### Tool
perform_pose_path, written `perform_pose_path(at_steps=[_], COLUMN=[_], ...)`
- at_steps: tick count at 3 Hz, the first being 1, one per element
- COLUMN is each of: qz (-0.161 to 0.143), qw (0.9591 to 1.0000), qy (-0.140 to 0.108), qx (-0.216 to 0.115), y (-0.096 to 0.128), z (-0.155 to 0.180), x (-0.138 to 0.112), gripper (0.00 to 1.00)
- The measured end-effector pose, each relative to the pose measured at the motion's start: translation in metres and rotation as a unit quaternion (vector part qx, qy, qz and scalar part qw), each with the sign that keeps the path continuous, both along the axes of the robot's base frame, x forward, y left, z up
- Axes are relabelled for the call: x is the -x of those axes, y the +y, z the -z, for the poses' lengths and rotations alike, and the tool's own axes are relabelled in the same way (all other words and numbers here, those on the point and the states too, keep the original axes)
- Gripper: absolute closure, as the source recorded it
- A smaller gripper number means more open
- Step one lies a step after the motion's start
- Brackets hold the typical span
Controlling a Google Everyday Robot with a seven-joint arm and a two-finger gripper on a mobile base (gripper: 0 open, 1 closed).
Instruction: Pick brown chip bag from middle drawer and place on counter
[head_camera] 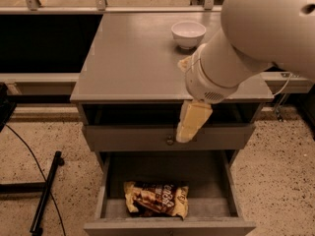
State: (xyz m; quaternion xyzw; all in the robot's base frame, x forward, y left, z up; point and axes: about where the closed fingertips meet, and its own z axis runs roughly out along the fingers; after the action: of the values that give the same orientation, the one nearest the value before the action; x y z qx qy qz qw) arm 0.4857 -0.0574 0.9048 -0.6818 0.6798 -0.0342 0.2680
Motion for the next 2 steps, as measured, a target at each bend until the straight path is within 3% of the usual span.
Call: perform_pose_path(at_steps=[1,2], qz=[-0.024,-0.024], qw=[0.9994,0.9994], qy=[0.005,0.005], qx=[-0.026,-0.026], y=[0.0303,0.0303], z=[0.0109,0.0109], x=[0.0358,0.0358], gripper=[0.00,0.00])
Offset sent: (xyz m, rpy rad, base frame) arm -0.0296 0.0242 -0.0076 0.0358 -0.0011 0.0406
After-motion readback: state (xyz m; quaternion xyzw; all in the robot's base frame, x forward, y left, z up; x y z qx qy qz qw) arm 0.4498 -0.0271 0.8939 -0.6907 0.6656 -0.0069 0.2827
